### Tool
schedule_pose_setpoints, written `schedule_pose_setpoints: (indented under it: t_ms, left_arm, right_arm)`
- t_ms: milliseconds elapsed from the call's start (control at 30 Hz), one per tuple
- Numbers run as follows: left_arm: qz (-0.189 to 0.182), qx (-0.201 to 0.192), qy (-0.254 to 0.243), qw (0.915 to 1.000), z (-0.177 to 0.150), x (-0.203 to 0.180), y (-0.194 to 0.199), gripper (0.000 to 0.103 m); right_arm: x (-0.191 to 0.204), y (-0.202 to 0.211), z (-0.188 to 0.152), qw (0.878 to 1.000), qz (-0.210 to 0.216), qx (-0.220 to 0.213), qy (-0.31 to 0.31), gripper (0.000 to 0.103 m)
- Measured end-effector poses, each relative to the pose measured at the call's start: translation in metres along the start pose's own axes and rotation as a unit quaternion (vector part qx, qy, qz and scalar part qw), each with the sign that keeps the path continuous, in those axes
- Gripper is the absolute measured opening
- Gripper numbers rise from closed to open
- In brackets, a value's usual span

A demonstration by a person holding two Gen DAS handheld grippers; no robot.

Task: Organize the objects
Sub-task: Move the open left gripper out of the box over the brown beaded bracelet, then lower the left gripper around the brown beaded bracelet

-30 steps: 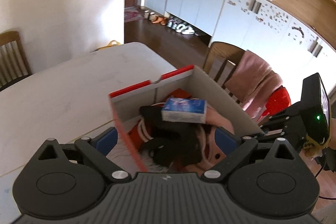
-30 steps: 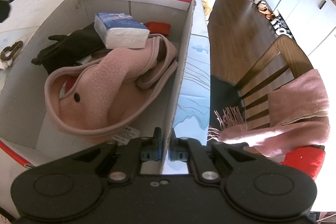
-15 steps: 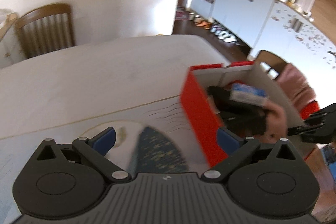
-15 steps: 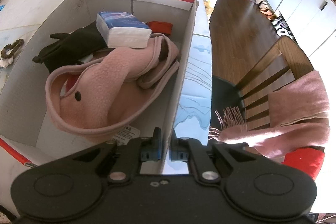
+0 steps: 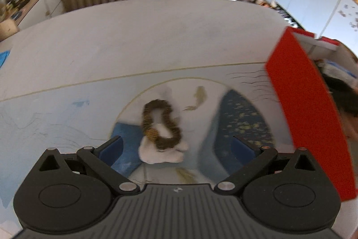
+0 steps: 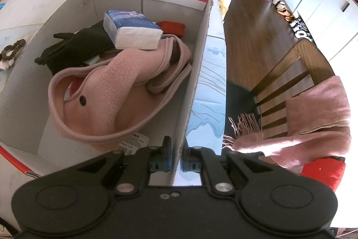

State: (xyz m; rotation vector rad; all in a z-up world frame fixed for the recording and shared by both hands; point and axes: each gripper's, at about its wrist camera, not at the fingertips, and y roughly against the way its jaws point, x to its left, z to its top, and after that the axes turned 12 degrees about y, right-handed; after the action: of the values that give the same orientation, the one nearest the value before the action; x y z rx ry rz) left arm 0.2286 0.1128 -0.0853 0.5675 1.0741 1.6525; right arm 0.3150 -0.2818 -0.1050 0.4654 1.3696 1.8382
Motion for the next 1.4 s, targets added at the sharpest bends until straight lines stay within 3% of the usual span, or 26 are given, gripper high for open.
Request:
schedule_pose_setpoints:
  t_ms: [200,467,800,967,1033,1167,1400]
  left_arm:
    - [0.027,0.008,0.014,0.9995,0.011,0.009,-0.023,0.102]
    - [0.053,0.012,-0.002,0.9985,0.026,0.001,-0.049,0.102]
    - [0.065,0.03,-0.002,0.9975,0.037,0.002,-0.068,0.1]
    - [0.059,0.039,-0.005,0.9975,0.038,-0.001,-0.072,0.081]
    - [0.058,0.04,-0.005,0.9975,0.038,-0.001,-0.072,0.066]
    - [0.054,0.046,-0.002,0.9975,0.04,0.002,-0.074,0.06]
    - [0.045,0.051,0.0,0.9977,0.039,0.001,-0.072,0.033]
  right_arm:
    - [-0.002,0.0,0.0,1.0,0.0,0.001,0.0,0.006]
    - [-0.004,0.0,-0.002,1.0,0.0,0.002,-0.002,0.006]
    - [-0.005,-0.002,-0.002,1.0,-0.001,0.004,-0.004,0.006]
    - [-0.005,-0.002,-0.002,1.0,-0.001,0.004,-0.004,0.006]
    - [-0.005,-0.002,-0.002,1.0,-0.001,0.004,-0.004,0.006]
    - [-0.004,-0.002,-0.002,1.0,-0.001,0.004,-0.004,0.007]
    - [-0.004,-0.003,-0.003,1.0,-0.001,0.004,-0.003,0.006]
